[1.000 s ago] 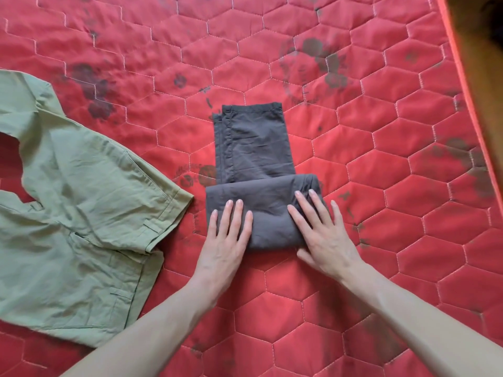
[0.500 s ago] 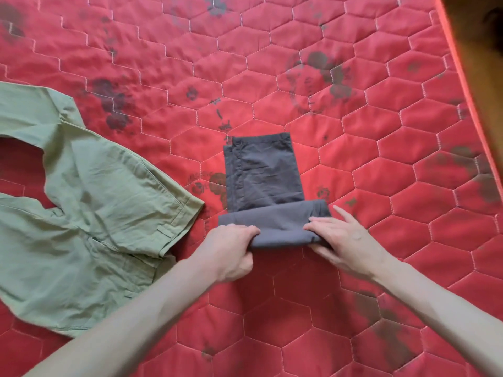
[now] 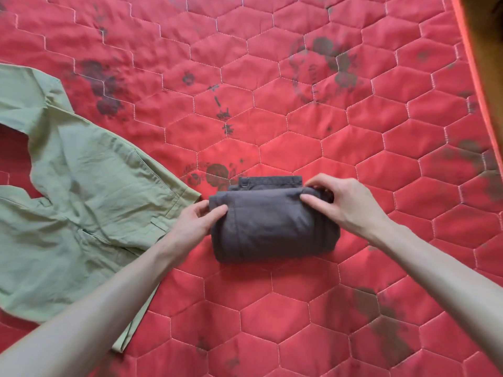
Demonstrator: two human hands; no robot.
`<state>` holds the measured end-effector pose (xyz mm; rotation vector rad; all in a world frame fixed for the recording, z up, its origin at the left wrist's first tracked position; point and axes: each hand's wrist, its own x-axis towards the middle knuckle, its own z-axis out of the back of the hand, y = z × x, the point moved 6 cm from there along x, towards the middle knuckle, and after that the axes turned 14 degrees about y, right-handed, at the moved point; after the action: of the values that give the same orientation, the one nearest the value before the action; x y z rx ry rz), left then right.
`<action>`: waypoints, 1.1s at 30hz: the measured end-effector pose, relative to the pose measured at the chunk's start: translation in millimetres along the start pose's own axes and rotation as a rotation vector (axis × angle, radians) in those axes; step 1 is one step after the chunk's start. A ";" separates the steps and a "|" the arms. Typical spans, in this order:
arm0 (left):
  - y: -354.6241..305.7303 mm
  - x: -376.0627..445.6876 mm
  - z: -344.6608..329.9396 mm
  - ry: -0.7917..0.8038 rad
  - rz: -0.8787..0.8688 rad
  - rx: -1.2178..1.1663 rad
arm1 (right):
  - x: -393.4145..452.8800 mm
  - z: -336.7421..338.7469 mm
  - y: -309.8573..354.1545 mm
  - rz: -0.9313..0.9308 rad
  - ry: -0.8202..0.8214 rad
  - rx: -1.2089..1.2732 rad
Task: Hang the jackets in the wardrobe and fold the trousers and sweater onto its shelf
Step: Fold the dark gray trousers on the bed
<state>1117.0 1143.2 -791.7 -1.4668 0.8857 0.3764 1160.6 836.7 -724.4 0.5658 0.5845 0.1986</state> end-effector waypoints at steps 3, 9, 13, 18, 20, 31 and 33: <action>1.7 10.2 -0.3 -0.283 -0.040 -0.017 | 22.4 -7.4 -10.7 -0.042 -0.113 0.213; -6.1 0.4 -19.0 -0.577 0.021 0.159 | -0.8 -35.3 -36.4 -0.360 -0.486 0.292; 2.1 -5.8 -41.4 -0.536 0.176 0.288 | -27.1 -56.6 -21.4 -0.283 -0.556 0.102; 5.3 3.2 -42.2 -0.459 0.216 0.211 | -25.4 -81.7 -20.3 -0.353 -0.385 0.431; 5.8 6.3 -43.1 -0.393 0.179 0.144 | -22.2 -82.1 -20.0 -0.414 -0.382 0.517; 24.6 5.6 -24.0 -0.229 0.136 -0.292 | 2.4 -85.3 -25.4 -0.466 -0.182 0.703; 29.5 4.4 -30.8 -0.143 0.183 -0.371 | 3.5 -89.7 -28.3 -0.455 -0.182 0.757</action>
<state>1090.2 1116.1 -811.3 -1.6757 0.8673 0.8059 1112.9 854.5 -803.5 1.1449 0.5879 -0.5257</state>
